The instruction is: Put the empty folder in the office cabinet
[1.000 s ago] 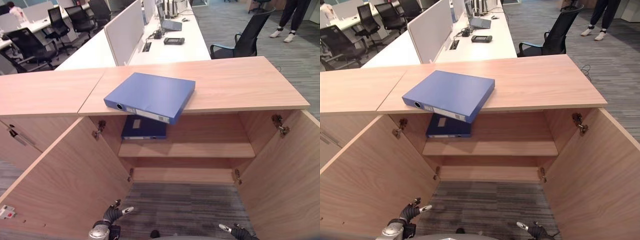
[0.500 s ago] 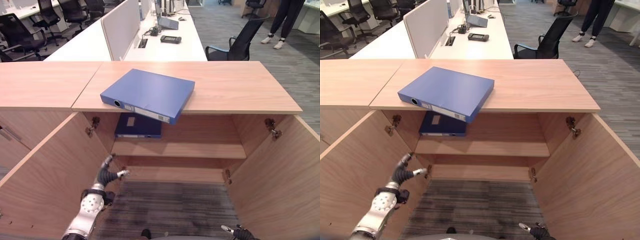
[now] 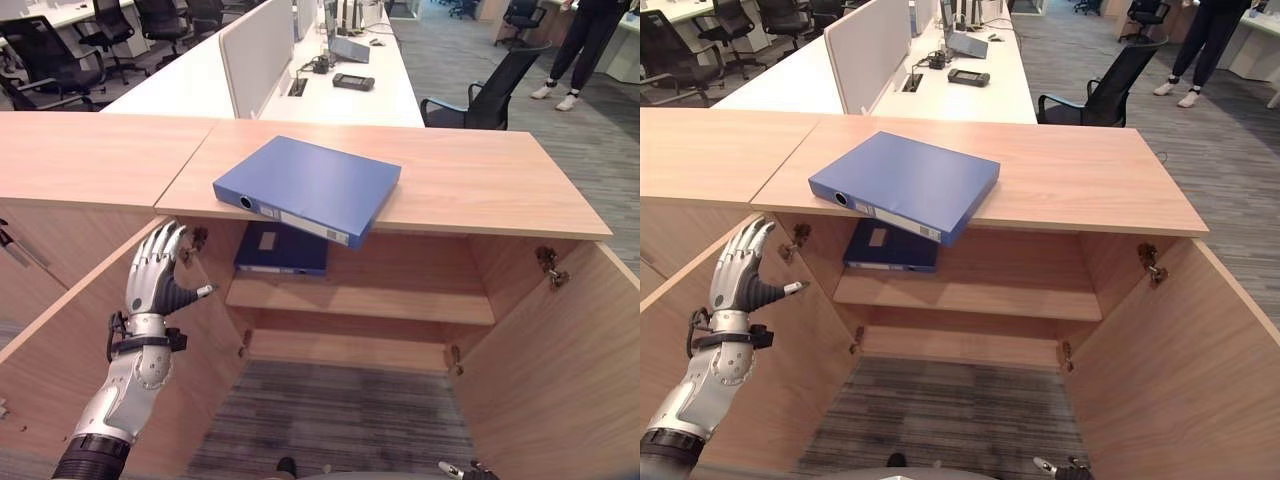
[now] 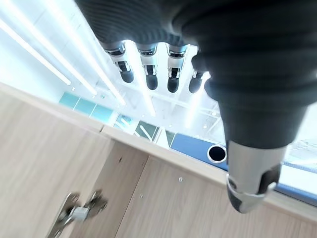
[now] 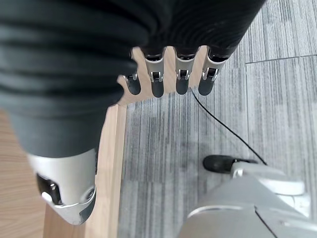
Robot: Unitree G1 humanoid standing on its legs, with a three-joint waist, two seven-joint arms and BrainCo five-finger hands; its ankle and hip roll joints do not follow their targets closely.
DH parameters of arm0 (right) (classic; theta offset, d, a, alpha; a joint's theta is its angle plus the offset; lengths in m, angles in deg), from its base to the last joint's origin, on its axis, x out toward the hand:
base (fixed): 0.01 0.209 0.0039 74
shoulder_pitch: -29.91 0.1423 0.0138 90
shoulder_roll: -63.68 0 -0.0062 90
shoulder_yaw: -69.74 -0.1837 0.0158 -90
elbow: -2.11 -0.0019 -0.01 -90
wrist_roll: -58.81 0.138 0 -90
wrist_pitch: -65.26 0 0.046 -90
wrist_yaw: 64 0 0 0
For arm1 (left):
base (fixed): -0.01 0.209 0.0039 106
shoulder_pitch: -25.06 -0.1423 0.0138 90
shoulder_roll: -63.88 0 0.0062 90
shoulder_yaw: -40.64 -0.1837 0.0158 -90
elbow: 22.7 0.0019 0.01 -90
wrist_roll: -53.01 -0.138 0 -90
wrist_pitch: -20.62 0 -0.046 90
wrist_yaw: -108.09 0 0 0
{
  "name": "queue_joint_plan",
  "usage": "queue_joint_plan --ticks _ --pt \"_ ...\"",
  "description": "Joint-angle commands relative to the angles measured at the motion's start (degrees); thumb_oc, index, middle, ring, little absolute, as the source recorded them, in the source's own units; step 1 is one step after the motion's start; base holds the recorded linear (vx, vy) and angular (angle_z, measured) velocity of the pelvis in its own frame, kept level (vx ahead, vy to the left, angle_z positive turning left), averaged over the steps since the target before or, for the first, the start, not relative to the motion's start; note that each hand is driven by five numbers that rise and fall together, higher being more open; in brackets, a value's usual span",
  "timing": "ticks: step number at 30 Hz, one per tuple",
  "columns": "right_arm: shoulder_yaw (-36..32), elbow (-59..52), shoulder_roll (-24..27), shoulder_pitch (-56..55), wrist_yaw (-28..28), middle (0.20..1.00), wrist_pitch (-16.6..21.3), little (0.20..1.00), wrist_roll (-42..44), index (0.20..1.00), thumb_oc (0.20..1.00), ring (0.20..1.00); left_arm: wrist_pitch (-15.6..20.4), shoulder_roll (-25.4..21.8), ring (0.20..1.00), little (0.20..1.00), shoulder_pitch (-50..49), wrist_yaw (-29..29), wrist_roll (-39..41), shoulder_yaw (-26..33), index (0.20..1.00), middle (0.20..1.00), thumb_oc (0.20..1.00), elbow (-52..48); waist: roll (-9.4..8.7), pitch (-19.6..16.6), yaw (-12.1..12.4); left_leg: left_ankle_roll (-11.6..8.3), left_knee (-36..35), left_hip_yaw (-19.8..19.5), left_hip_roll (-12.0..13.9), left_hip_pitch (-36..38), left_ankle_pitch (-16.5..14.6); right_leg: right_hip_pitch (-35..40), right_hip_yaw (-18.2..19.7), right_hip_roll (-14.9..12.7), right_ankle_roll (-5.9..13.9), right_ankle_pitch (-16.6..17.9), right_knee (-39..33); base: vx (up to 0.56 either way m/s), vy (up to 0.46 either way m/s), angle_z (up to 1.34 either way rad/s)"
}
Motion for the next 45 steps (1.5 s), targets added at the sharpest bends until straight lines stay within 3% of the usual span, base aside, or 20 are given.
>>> queue_joint_plan --ticks 1,12,16,32,45 --pt "2.3 2.6 0.4 4.7 -0.6 1.000 1.6 1.000 -1.6 1.000 1.000 1.000 -0.3 -4.9 1.000 1.000 10.9 3.1 -5.5 -1.7 1.000 1.000 1.000 -1.2 1.03 2.1 0.4 -2.89 1.2 2.3 4.8 3.2 -6.1 -0.7 -0.6 -1.8 3.80 -2.7 2.3 0.04 0.006 -0.02" --pt "3.3 3.0 0.6 4.3 -0.4 1.000 1.8 1.000 -2.1 1.000 1.000 1.000 -2.7 -10.2 1.000 1.000 19.8 3.6 -11.2 -8.8 1.000 1.000 1.000 3.3 1.60 1.5 -1.1 -2.95 1.2 3.1 5.1 4.1 -6.4 -0.7 -0.2 -1.6 4.17 -2.9 2.7 0.02 0.006 -0.05" --pt "3.6 3.1 1.2 4.4 -0.8 1.000 1.9 1.000 -2.4 1.000 1.000 1.000 -3.4 -11.0 1.000 1.000 25.1 2.9 -13.3 -14.2 1.000 1.000 1.000 6.1 1.84 1.2 -2.1 -2.99 1.2 3.6 5.0 4.5 -7.3 -0.3 0.0 -1.6 4.45 -3.3 2.2 0.04 0.010 -0.02" --pt "4.4 3.3 3.1 5.8 -1.7 1.000 1.9 1.000 -3.5 1.000 1.000 1.000 -4.6 -9.5 1.000 1.000 42.3 -0.4 -16.9 -31.9 1.000 1.000 1.000 18.9 2.57 1.4 -4.5 -2.94 1.2 5.0 5.0 5.3 -7.6 -0.4 0.7 -1.7 4.92 -2.9 2.1 0.00 0.009 -0.04" --pt "4.8 3.7 4.1 6.0 -1.6 1.000 2.0 1.000 -3.6 1.000 1.000 1.000 -5.0 -7.1 1.000 1.000 49.4 -1.5 -16.5 -38.0 1.000 1.000 1.000 25.8 3.00 1.2 -6.1 -2.95 1.2 5.9 5.0 5.6 -7.7 -0.9 1.3 -1.8 5.19 -2.8 2.1 0.00 0.002 -0.02"
